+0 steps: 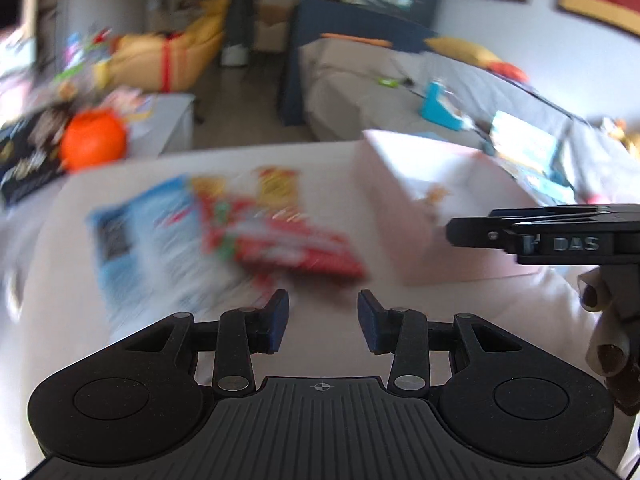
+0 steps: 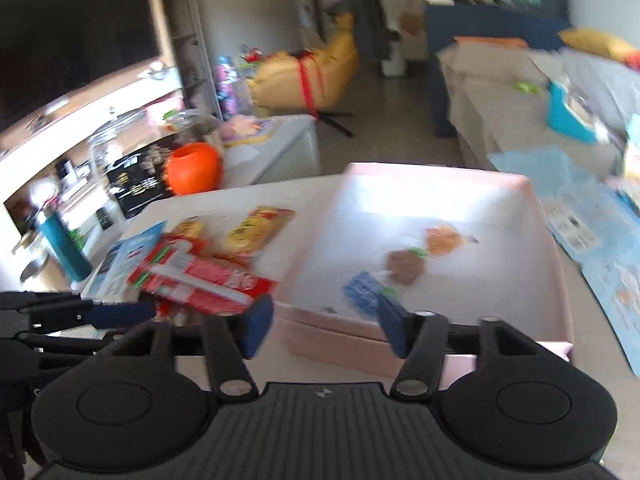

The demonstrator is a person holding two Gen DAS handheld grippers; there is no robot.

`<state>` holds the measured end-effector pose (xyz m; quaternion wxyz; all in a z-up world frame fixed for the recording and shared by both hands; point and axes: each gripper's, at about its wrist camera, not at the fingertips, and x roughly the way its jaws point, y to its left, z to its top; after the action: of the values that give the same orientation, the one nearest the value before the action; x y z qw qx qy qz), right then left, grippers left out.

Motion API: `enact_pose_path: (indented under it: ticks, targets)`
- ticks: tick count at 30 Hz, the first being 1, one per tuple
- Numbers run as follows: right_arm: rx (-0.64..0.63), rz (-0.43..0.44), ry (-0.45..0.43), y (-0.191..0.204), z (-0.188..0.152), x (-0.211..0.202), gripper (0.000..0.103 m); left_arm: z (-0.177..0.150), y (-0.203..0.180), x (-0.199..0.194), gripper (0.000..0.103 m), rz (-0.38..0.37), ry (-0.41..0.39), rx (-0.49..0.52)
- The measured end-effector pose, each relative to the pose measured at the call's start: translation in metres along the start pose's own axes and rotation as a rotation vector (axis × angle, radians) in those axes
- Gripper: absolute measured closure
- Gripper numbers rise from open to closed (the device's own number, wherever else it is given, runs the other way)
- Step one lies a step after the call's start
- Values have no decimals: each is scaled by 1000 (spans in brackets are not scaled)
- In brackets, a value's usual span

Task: Organize snacks
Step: 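Carry both snacks over the pink box and open both tools to drop them, then grasp the red sausage-strip packet with the left tool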

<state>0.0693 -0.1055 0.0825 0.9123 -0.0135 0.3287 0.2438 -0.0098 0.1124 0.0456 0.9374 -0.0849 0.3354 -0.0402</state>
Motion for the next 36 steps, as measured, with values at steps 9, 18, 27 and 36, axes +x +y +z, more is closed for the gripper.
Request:
enact_pose_path:
  ticks: [9,18,27,36]
  targets:
    - [-112,137,40,73,13,37,34,-8,68,-13,64,182,-63,-146]
    - [-59,163,177,88,48,111,34,-20,71,-27,65,34,-45,-187]
    - [37,223,291,87,49,150,31,-32,56,-32,65,-45,-12,-219]
    - [41,335,314,79,-11,90,31,-33,46,-35,64,-7,-5,-212]
